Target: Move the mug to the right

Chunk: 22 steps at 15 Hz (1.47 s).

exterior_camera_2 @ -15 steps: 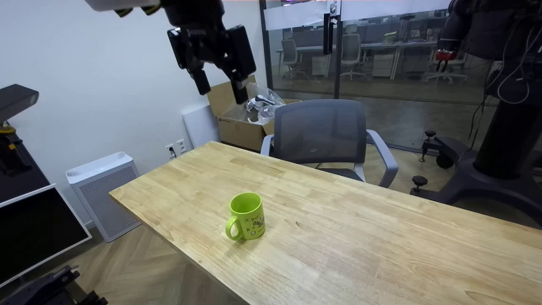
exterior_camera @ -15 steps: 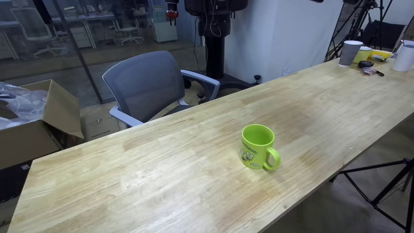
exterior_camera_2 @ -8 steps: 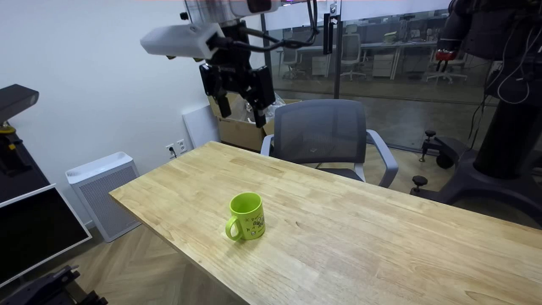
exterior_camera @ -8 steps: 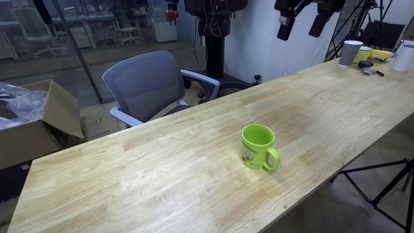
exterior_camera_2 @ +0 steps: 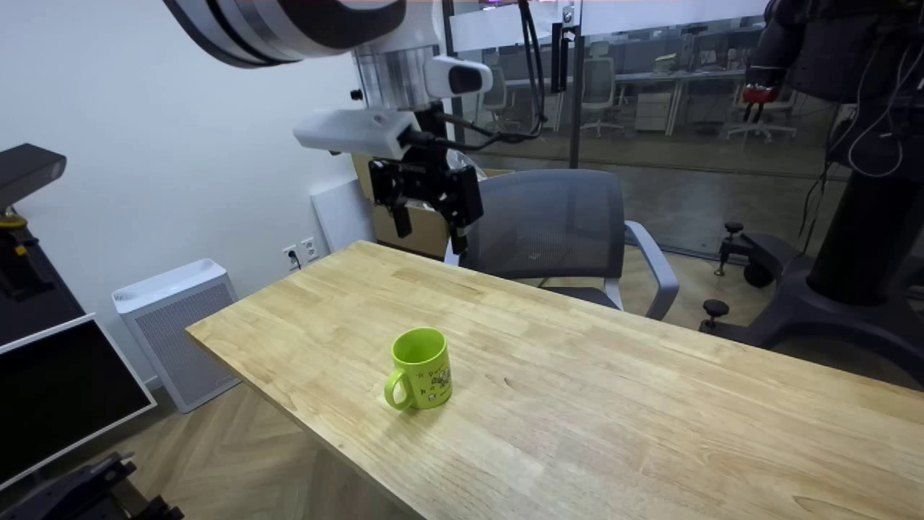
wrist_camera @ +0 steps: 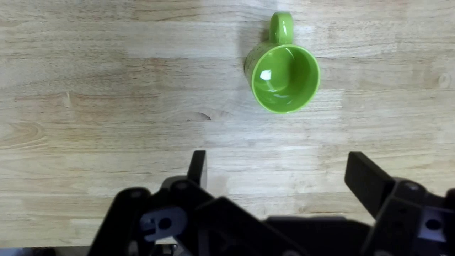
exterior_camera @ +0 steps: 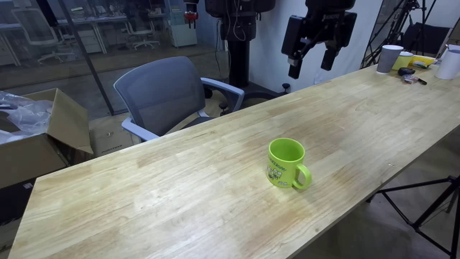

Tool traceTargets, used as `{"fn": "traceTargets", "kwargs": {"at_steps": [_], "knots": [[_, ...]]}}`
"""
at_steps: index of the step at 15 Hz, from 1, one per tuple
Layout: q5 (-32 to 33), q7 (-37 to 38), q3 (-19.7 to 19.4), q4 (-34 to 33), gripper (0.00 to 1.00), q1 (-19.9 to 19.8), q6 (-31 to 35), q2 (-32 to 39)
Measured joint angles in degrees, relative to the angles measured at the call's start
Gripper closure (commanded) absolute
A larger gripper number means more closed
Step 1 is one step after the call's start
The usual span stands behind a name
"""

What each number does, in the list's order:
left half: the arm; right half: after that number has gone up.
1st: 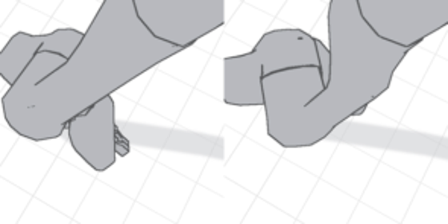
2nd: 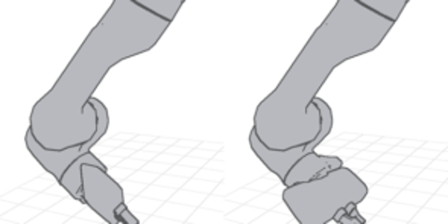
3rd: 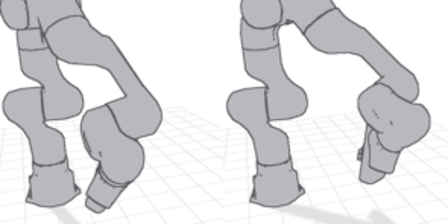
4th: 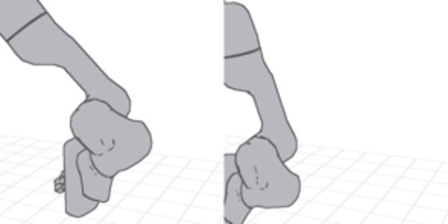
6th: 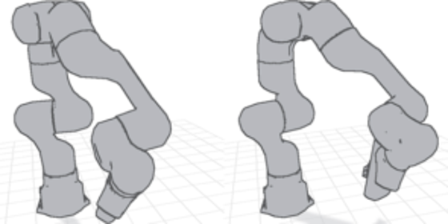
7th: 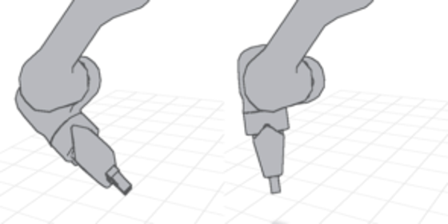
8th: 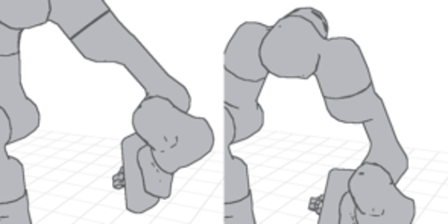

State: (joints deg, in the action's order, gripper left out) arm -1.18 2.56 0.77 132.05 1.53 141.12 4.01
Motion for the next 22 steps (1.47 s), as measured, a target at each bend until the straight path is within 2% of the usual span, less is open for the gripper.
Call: {"fn": "traceTargets", "kwargs": {"at_steps": [10, 22], "knots": [[2.43, 4.14, 0.22, -3.08, 0.0, 1.39, 0.73, 9.4], [2.35, 4.17, 0.19, -3.21, 0.0, 1.33, 0.77, 10.33]]}}
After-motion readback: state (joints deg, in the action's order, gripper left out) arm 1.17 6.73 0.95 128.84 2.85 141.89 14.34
